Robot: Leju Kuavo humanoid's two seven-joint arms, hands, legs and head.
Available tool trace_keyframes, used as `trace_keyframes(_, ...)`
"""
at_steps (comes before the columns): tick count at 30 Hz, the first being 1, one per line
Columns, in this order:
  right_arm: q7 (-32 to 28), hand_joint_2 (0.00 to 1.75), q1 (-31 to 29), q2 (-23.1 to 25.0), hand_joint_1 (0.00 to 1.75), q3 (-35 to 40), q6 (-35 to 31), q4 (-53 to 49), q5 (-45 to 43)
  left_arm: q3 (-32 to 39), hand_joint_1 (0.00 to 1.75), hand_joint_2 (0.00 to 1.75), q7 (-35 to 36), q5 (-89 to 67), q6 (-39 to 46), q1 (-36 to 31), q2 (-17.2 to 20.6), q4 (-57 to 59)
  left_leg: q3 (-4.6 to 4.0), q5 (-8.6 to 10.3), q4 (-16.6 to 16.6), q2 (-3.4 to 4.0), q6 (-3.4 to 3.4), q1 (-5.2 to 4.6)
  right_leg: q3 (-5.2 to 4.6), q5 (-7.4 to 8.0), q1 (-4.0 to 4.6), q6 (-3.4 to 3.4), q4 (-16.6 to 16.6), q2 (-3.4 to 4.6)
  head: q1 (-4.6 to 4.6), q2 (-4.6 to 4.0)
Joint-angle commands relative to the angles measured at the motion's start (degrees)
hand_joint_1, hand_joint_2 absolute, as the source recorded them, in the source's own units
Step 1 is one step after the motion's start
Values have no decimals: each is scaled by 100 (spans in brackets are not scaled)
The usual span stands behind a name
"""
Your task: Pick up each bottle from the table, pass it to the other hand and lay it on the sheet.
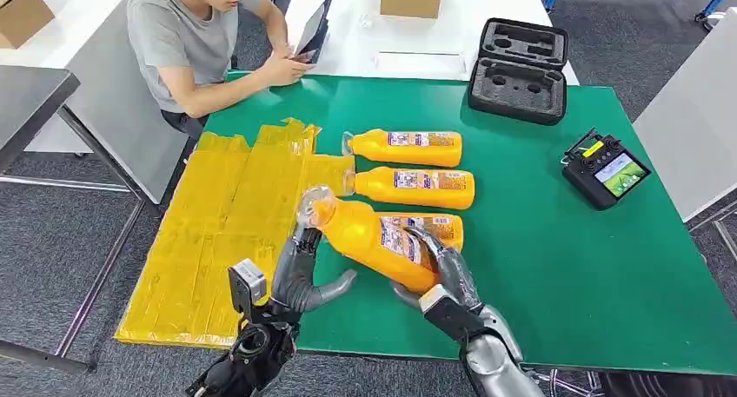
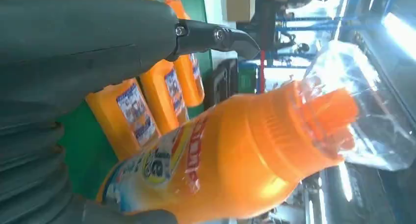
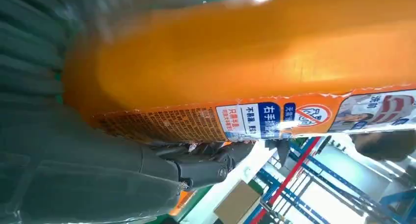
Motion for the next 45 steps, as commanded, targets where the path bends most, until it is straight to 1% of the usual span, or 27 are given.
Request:
trace_keyframes(1,-2,175,-649,54,175,44,64,644,-212,-226,0,175,-400,120,-476,-154,143,292,5,1,-2,18,-6,1,0,6,2,-7,-2,15,0,-2)
trace_keyframes(3,-2,175,-708,65,175,109,73,671,-269,-236,0,175,-400,168,-701,-177,125,418,6,2,-4,14,-5,1,1,5,1,-7,-2,11,0,-2)
trace_keyframes(8,-2,175,-708,65,175,109,73,671,-269,-236,0,175,-400,168,-701,-177,125,418,13,1,-7,16,-10,4,8,5,5,-12,-8,12,0,-2)
trace_keyframes(10,-2,175,-786,86,175,243,100,702,-318,-237,0,175,-400,176,-849,-186,88,482,12,0,-6,16,-9,4,7,4,5,-11,-6,12,0,-2)
trace_keyframes(15,-2,175,-1011,238,175,538,190,1083,-300,-247,0,175,-400,73,-856,-318,-25,678,3,1,-2,14,-6,2,-1,5,2,-7,-1,12,0,-2)
trace_keyframes(20,-2,175,-1008,294,175,654,226,1167,-329,-238,0,175,-400,98,-842,-359,-57,726,4,2,-2,7,-6,4,2,3,5,-7,-2,5,0,-2)
trace_keyframes(22,-2,175,-985,292,175,697,242,1165,-360,-235,0,175,-400,126,-864,-351,-49,708,12,5,-9,15,-11,7,9,10,8,-14,-12,11,0,0)
trace_keyframes(28,-2,175,-925,362,175,1041,216,1219,-381,-162,0,175,-400,186,-786,-369,-116,735,8,-1,-2,12,-9,5,5,2,6,-10,-2,8,0,-2)
trace_keyframes(35,-2,175,-868,390,175,1125,115,1296,-355,-70,0,175,-400,195,-668,-410,-161,828,6,3,-3,6,-9,5,4,4,6,-11,-3,2,0,-2)
trace_keyframes(45,-2,175,-777,331,175,1212,24,1221,-353,129,0,175,-400,171,-422,-277,-104,741,9,1,-6,8,-8,5,7,4,6,-10,-8,5,0,-2)
